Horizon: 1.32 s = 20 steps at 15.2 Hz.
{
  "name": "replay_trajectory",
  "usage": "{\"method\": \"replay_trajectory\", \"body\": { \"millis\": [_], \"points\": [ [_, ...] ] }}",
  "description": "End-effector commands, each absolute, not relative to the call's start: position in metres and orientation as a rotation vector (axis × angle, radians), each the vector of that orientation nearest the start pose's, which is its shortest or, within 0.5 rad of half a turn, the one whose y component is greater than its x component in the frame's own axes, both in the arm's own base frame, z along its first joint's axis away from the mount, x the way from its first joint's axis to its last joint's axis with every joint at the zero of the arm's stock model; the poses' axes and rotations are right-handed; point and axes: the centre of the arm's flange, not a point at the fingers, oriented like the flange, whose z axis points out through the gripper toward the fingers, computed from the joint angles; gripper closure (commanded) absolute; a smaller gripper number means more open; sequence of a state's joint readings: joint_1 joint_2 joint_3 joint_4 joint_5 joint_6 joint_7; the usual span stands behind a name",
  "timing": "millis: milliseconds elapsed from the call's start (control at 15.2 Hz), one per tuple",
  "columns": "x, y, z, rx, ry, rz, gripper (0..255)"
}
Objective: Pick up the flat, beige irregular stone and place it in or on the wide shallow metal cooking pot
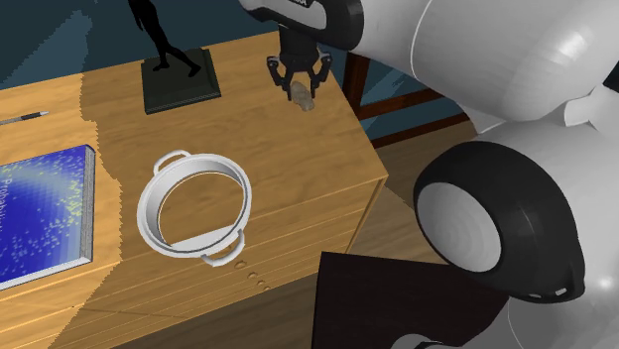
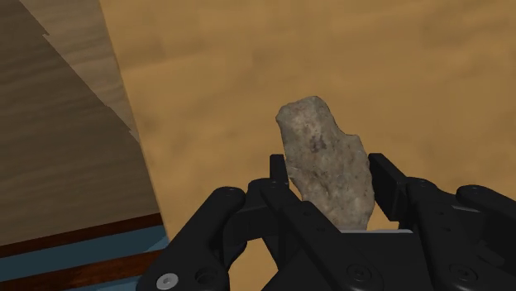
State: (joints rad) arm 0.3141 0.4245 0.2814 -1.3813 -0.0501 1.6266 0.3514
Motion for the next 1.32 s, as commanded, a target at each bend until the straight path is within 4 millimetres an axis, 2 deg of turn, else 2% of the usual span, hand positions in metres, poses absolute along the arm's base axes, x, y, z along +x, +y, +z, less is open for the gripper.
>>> {"method": "replay_trajectory", "body": {
  "millis": [0, 660, 1254],
  "points": [
    [0.569, 0.342, 0.476, -3.123, -0.371, 0.277, 255],
    [0.569, 0.342, 0.525, -3.123, -0.371, 0.277, 255],
    [0.468, 0.405, 0.526, -3.123, -0.371, 0.277, 255]
  ]
}}
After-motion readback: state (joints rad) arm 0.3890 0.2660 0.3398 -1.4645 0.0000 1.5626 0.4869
